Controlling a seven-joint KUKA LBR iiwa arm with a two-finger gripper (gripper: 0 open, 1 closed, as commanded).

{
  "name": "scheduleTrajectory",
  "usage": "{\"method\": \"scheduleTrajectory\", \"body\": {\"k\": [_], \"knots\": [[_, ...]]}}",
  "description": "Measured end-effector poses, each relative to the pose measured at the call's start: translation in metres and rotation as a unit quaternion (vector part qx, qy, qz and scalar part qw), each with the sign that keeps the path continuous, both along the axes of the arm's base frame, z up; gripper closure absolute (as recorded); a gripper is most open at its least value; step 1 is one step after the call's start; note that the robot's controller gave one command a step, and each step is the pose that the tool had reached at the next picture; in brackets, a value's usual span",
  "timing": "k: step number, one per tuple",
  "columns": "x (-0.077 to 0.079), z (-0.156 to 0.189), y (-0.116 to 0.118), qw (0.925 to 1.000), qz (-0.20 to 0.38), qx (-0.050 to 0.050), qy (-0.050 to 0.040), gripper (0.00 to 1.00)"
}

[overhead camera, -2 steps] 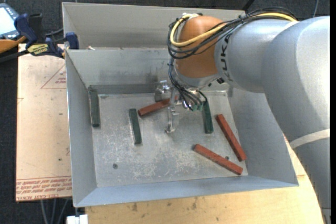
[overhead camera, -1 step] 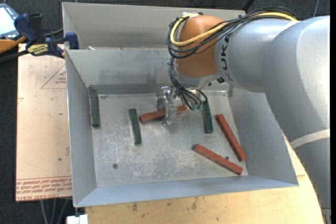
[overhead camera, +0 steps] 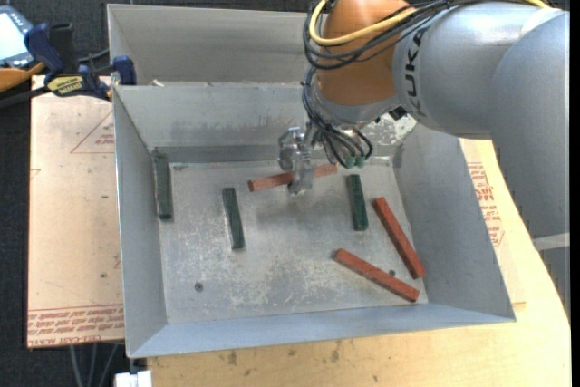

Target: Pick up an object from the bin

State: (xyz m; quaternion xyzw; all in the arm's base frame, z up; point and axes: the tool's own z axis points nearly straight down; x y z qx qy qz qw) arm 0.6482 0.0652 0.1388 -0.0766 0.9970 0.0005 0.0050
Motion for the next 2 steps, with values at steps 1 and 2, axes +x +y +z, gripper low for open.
{"method": "scheduleTrajectory", "body": {"k": [1, 2], "knots": [[0.001, 0.0, 0.0, 1.0, 0.0, 0.0, 0.003, 1.0], [0.002, 0.037, 0.001, 1.0, 0.0, 0.0, 0.001, 1.0]]}}
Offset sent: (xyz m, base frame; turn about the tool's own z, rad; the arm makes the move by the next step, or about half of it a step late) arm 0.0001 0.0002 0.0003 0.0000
